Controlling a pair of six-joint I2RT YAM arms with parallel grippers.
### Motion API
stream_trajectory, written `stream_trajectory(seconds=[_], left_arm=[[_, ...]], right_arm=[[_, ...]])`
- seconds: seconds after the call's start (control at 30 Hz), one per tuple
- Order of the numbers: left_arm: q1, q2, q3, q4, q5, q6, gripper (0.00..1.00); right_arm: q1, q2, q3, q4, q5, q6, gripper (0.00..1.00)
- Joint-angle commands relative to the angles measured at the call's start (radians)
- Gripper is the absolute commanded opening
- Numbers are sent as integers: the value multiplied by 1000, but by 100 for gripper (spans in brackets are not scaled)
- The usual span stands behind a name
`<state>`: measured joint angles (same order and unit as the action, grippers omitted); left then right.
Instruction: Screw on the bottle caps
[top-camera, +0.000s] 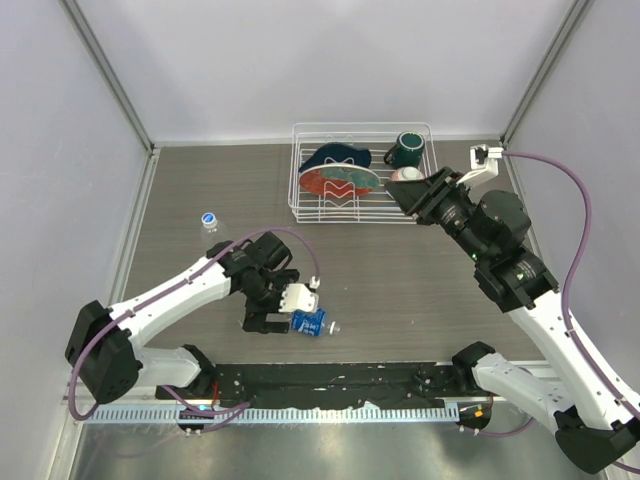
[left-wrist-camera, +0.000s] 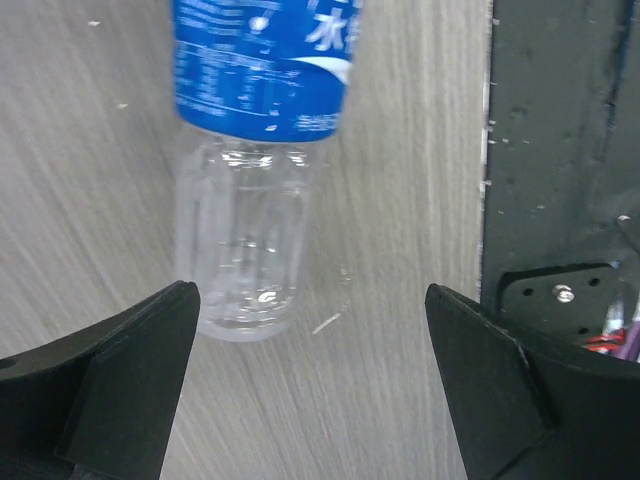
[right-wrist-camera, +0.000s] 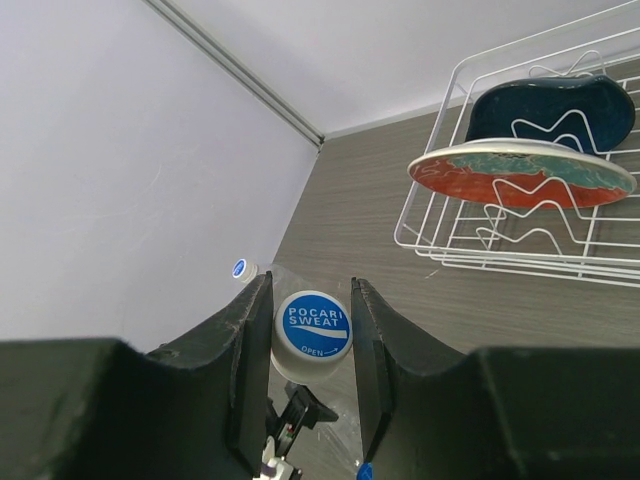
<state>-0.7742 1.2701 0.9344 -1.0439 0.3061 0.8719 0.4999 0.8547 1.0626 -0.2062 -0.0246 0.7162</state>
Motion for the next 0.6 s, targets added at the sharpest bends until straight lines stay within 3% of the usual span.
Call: stream_trajectory(seconds=[0.0,0.13,0.57], left_arm=[[42,3,3,117,30,76,100],[53,38,-12,186,18,94,100],[53,72,-84,111,28,222,100]], right_arm=[[-4,0,37,44,-27,-8,7],[-4,-5,25,59,-41,0,6],[-4,7,39,54,-49,-20,6]])
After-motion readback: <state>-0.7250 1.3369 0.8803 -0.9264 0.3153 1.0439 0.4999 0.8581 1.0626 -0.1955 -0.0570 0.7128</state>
